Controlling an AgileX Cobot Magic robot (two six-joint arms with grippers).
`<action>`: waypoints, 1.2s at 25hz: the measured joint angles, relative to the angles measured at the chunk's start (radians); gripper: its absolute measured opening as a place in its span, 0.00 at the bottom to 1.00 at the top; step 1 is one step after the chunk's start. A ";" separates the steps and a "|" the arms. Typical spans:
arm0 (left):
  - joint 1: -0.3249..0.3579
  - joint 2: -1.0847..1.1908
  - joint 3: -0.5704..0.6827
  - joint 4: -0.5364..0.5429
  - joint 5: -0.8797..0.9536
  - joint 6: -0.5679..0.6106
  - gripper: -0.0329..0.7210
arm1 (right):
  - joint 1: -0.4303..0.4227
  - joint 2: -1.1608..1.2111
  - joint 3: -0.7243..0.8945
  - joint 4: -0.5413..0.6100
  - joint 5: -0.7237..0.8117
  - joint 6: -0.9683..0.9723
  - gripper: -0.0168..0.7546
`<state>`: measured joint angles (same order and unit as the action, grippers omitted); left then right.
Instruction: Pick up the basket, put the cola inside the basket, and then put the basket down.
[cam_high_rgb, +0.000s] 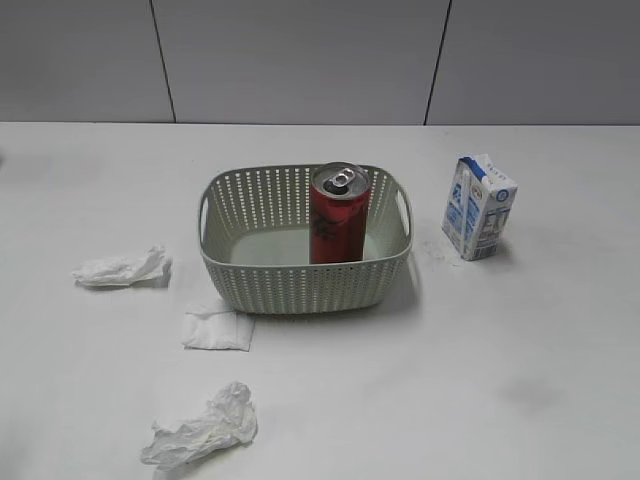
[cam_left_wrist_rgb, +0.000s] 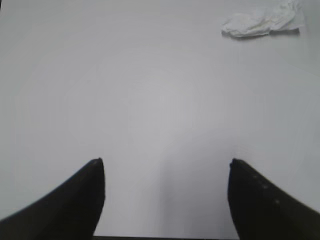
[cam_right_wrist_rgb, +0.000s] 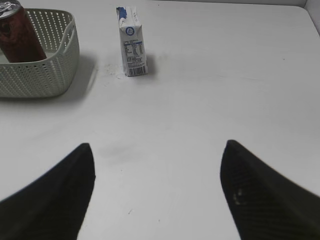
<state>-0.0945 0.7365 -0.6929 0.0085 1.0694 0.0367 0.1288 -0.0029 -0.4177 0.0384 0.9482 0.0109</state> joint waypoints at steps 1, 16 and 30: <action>0.000 -0.048 0.031 -0.003 -0.002 -0.001 0.81 | 0.000 0.000 0.000 0.000 -0.001 0.000 0.79; 0.000 -0.640 0.183 -0.033 -0.020 -0.020 0.81 | 0.000 0.000 0.000 0.000 -0.001 0.000 0.79; 0.000 -0.741 0.183 -0.037 -0.019 -0.020 0.81 | 0.000 0.000 0.000 -0.001 -0.001 0.000 0.79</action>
<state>-0.0945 -0.0049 -0.5101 -0.0288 1.0499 0.0168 0.1288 -0.0029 -0.4174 0.0375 0.9470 0.0109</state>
